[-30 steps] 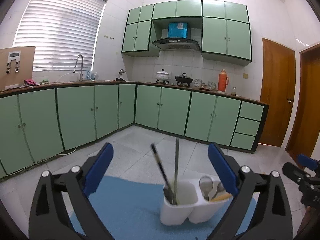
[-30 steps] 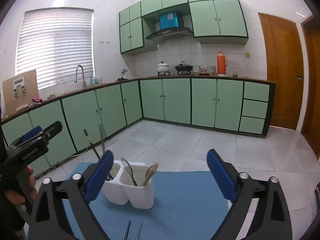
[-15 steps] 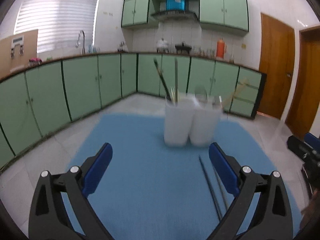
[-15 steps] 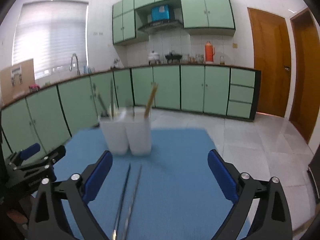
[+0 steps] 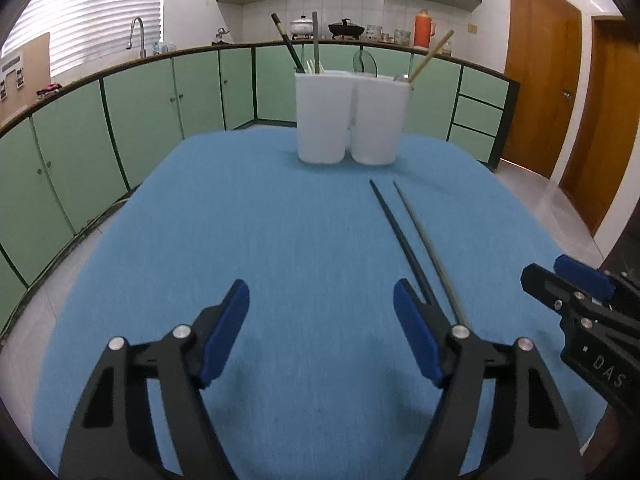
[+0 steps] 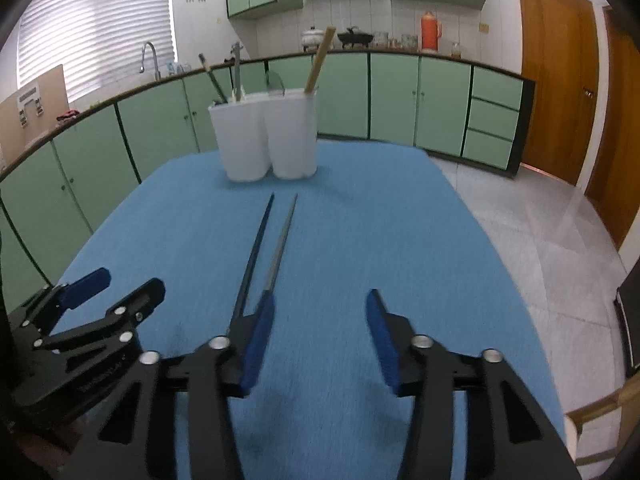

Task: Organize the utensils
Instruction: 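Withdraw both tools back over the last two chopsticks on the mat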

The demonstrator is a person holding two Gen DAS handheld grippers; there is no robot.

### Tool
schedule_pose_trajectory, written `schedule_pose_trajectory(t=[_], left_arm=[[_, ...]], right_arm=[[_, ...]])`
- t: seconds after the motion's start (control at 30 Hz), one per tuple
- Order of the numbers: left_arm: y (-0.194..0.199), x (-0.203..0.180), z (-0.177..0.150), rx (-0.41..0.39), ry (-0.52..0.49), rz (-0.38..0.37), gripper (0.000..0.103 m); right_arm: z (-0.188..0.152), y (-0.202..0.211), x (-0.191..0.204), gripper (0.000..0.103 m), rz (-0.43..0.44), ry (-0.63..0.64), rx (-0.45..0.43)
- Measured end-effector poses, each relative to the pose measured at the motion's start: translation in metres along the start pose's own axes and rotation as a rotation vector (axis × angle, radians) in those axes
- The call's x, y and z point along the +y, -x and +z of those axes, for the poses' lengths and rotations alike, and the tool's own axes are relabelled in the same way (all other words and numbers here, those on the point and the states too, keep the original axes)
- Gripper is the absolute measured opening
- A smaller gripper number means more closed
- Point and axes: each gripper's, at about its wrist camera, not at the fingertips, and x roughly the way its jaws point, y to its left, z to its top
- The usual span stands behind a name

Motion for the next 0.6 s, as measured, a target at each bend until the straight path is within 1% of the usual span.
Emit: schedule_pose_trajectory(t=[0.07, 0.13, 0.2, 0.27, 0.33, 0.6], left_arm=[[0.000, -0.001, -0.006, 0.007, 0.001, 0.004, 0.068], [0.001, -0.001, -0.014, 0.014, 0.004, 0.006, 0.068], [0.002, -0.001, -0.017, 0.016, 0.011, 0.008, 0.068], [0.003, -0.001, -0.020, 0.016, 0.013, 0.010, 0.068], [0.004, -0.001, -0.016, 0.014, 0.017, 0.009, 0.068], [0.003, 0.000, -0.016, 0.011, 0.033, 0.007, 0.068]], right_arm=[[-0.010, -0.001, 0.005, 0.035, 0.029, 0.010, 0.029], [-0.016, -0.001, 0.008, 0.033, 0.059, 0.013, 0.049], [-0.022, -0.006, 0.014, 0.027, 0.090, 0.020, 0.076], [-0.026, -0.008, 0.016, 0.023, 0.104, 0.023, 0.093], [-0.027, -0.010, 0.018, 0.023, 0.110, 0.024, 0.100], [-0.031, -0.010, 0.028, 0.021, 0.110, 0.050, 0.107]])
